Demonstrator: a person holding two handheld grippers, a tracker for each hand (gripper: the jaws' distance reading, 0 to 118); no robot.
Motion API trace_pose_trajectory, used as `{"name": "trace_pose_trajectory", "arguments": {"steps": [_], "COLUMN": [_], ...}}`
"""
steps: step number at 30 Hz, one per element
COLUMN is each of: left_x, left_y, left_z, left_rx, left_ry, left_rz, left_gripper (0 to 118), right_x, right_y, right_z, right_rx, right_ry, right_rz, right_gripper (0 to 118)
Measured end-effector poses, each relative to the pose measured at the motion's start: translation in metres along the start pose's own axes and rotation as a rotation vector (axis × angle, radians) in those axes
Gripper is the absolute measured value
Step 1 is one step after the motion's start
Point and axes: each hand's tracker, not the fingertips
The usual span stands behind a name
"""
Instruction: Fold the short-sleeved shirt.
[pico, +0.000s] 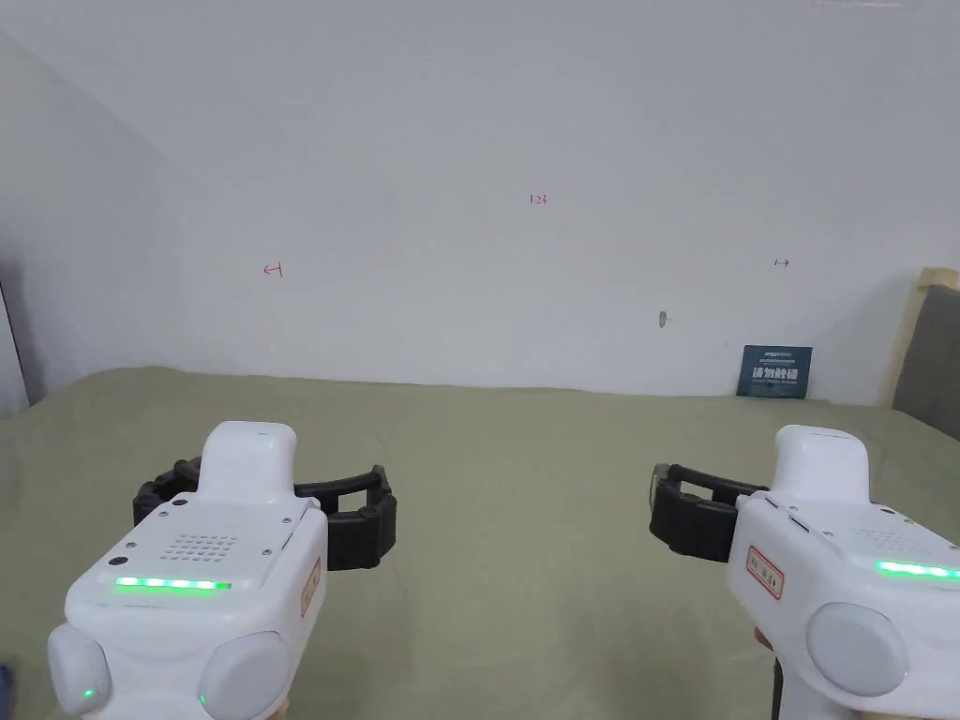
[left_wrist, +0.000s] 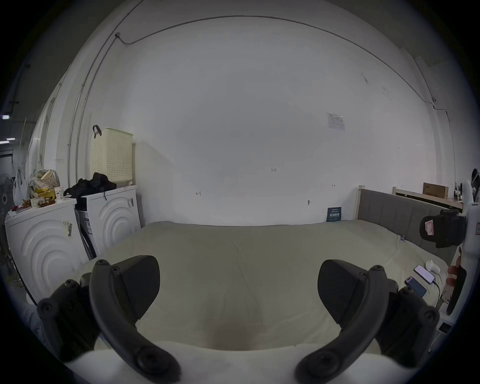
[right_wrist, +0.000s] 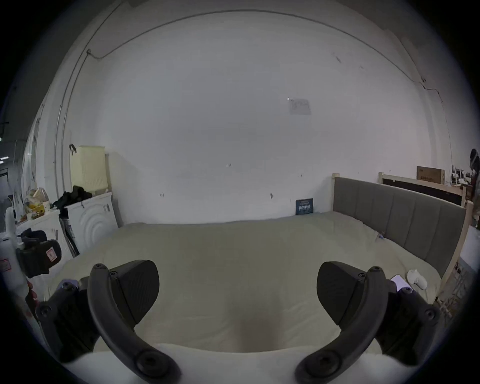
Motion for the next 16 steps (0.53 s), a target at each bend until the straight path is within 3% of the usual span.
{"name": "trace_pose_trajectory", "arguments": {"steps": [3, 8, 10, 14, 16], "left_x": [0.002, 0.003, 0.003, 0.004, 0.005], "left_y": [-0.004, -0.006, -0.006, -0.007, -0.007], "left_z": [-0.003, -0.003, -0.004, -0.004, -0.005], "left_rx": [-0.02, -0.034, -0.035, -0.032, -0.034], "left_ry": [-0.002, -0.009, -0.009, -0.013, -0.008], "left_rz": [-0.008, -0.002, -0.006, -0.003, 0.0], "left_gripper": [118, 118, 118, 118, 118], "right_x": [0.003, 0.0, 0.003, 0.009, 0.006], "right_y": [-0.002, -0.01, -0.011, -0.015, -0.016], "right_z": [-0.005, -0.012, -0.013, -0.009, -0.01], "right_rx": [-0.036, -0.053, -0.059, -0.053, -0.051], "right_ry": [0.018, -0.14, -0.121, 0.009, -0.013], "right_rz": [-0.028, -0.002, -0.015, -0.114, -0.084], "right_gripper": [118, 118, 118, 118, 118]}}
